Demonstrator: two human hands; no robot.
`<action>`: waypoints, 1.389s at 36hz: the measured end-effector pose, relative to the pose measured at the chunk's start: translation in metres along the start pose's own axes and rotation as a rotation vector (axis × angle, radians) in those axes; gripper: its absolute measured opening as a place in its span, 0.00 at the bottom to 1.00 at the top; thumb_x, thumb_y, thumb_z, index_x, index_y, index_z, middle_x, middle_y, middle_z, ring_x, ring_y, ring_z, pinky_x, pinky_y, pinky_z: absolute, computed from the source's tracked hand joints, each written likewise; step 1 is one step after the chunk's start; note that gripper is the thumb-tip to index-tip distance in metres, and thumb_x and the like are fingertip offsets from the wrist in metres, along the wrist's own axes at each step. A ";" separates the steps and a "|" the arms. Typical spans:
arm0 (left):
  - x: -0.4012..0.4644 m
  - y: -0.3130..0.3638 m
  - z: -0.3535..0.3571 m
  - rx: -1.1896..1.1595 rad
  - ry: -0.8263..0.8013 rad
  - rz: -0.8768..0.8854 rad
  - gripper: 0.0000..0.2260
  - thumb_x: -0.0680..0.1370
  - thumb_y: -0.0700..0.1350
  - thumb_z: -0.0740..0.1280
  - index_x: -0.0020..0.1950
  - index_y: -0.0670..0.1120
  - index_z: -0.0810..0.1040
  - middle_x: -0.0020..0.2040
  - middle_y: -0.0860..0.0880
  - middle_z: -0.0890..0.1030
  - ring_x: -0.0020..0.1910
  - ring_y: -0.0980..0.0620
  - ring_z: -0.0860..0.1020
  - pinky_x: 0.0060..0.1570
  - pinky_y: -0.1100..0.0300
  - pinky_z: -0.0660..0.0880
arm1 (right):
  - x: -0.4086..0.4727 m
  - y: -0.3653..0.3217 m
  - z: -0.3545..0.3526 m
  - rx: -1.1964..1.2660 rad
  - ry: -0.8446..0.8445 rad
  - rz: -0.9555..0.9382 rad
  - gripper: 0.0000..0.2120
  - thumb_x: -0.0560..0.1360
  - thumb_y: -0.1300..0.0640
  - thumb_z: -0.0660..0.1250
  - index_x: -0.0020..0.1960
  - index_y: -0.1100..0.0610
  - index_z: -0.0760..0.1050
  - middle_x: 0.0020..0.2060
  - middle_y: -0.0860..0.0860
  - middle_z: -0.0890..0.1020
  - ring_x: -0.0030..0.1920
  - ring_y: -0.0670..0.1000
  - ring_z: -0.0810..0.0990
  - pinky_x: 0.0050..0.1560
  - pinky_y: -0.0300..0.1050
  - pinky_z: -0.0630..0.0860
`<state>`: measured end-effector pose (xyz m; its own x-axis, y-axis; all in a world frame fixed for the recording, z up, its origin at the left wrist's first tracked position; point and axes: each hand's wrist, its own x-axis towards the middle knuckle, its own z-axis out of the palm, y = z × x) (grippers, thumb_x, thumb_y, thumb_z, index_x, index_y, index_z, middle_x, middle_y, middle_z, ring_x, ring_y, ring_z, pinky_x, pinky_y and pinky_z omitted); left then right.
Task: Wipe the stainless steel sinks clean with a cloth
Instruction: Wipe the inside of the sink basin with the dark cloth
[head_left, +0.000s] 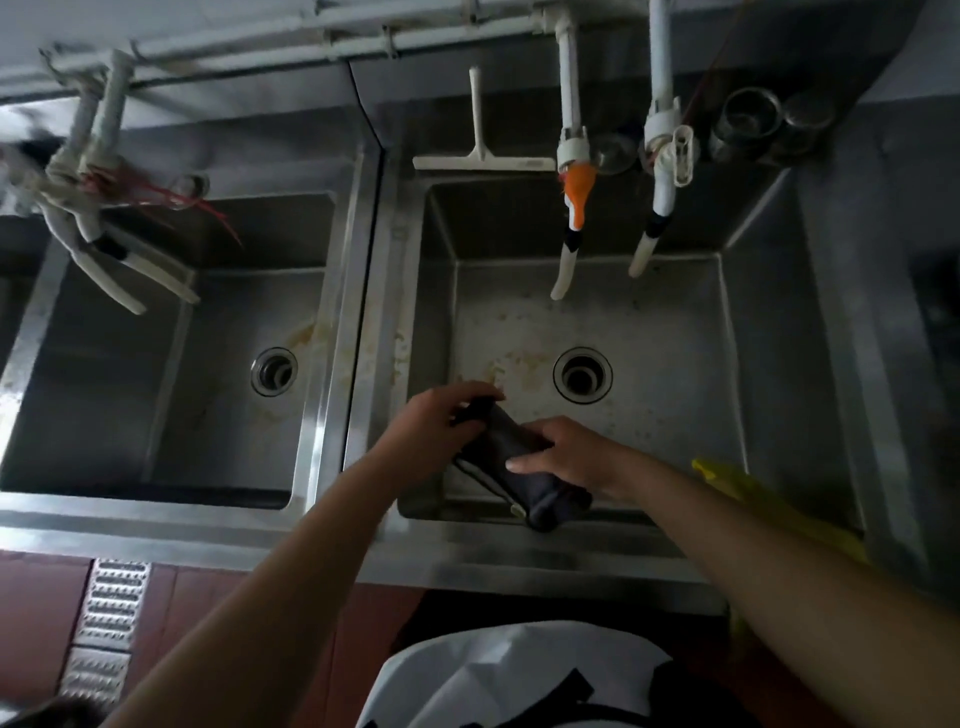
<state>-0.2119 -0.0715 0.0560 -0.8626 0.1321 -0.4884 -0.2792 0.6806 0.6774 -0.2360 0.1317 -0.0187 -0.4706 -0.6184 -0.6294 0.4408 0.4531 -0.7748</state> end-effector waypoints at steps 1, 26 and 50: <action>0.002 0.000 0.003 -0.022 0.009 -0.001 0.19 0.79 0.37 0.66 0.64 0.58 0.77 0.57 0.55 0.80 0.57 0.54 0.79 0.58 0.55 0.79 | 0.002 -0.003 -0.003 -0.003 -0.014 0.017 0.09 0.72 0.51 0.73 0.52 0.48 0.81 0.47 0.46 0.86 0.48 0.46 0.85 0.47 0.41 0.77; -0.060 -0.169 0.032 0.284 0.336 -0.452 0.38 0.80 0.61 0.60 0.80 0.56 0.38 0.80 0.52 0.36 0.79 0.46 0.37 0.77 0.45 0.45 | 0.126 -0.082 -0.013 -0.252 0.652 -0.088 0.08 0.80 0.55 0.63 0.58 0.54 0.76 0.48 0.51 0.79 0.49 0.52 0.77 0.45 0.44 0.68; -0.091 -0.191 0.021 -0.191 0.601 -0.275 0.19 0.77 0.39 0.68 0.66 0.54 0.79 0.71 0.56 0.73 0.70 0.59 0.70 0.66 0.64 0.68 | 0.181 -0.092 0.125 -0.996 0.404 -0.194 0.27 0.81 0.47 0.56 0.79 0.47 0.57 0.81 0.50 0.51 0.80 0.60 0.46 0.75 0.68 0.52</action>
<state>-0.0714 -0.1986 -0.0403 -0.8187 -0.4873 -0.3038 -0.5433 0.4859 0.6846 -0.2658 -0.1024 -0.0536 -0.7620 -0.5612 -0.3232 -0.3988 0.7999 -0.4486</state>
